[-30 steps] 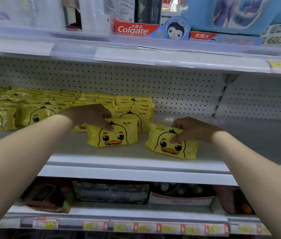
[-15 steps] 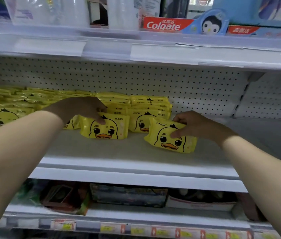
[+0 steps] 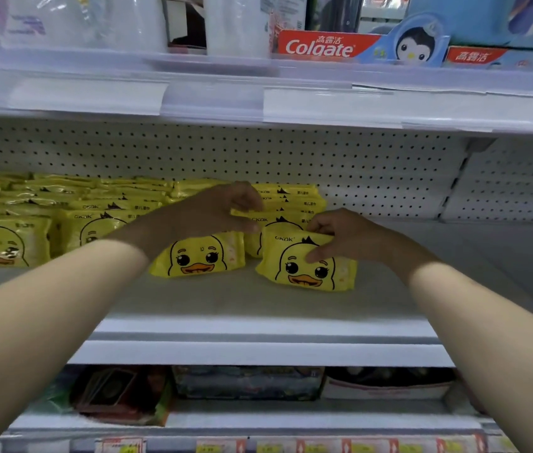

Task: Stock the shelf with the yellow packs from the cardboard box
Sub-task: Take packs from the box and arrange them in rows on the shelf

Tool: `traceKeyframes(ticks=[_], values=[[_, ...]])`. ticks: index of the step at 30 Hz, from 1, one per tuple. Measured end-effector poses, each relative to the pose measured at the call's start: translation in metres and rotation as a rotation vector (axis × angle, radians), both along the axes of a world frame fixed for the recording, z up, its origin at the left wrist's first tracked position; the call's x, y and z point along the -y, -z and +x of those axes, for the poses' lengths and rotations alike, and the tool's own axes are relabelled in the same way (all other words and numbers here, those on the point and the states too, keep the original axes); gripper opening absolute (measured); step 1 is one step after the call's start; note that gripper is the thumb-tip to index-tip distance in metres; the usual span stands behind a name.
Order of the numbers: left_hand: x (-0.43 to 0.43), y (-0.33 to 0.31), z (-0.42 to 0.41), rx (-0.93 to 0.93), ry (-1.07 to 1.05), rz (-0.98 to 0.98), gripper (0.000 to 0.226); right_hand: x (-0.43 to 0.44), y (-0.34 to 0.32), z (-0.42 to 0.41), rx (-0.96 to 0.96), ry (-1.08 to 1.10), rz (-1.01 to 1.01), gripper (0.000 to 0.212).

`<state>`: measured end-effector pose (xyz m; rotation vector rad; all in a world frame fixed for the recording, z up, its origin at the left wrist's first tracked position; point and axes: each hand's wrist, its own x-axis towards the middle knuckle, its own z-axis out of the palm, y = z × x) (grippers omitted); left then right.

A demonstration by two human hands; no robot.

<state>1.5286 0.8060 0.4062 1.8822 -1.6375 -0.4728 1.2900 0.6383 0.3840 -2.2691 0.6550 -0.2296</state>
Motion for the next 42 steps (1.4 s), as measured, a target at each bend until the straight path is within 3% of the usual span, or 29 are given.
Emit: traceKeyframes(ticks=[3, 9, 18, 25, 30, 42], values=[[0.005, 0.005, -0.035, -0.193, 0.116, -0.011, 0.036, -0.007, -0.002, 0.004, 0.050, -0.025, 0.019, 0.050], [0.019, 0.021, -0.040, -0.240, 0.061, -0.054, 0.035, -0.013, -0.003, 0.002, 0.105, -0.098, 0.056, 0.043], [0.024, 0.023, -0.035, -0.069, -0.057, -0.073, 0.018, -0.006, -0.002, 0.001, 0.200, 0.022, 0.007, 0.022], [0.036, 0.017, -0.026, 0.080, -0.092, -0.118, 0.020, -0.004, -0.001, 0.024, 0.191, 0.138, -0.241, 0.030], [0.048, 0.025, -0.017, 0.143, -0.079, -0.137, 0.029, -0.006, 0.011, 0.029, 0.189, 0.249, -0.304, 0.031], [0.008, 0.028, -0.039, 0.131, -0.218, -0.283, 0.041, -0.049, 0.009, 0.010, 0.061, 0.393, -0.496, 0.047]])
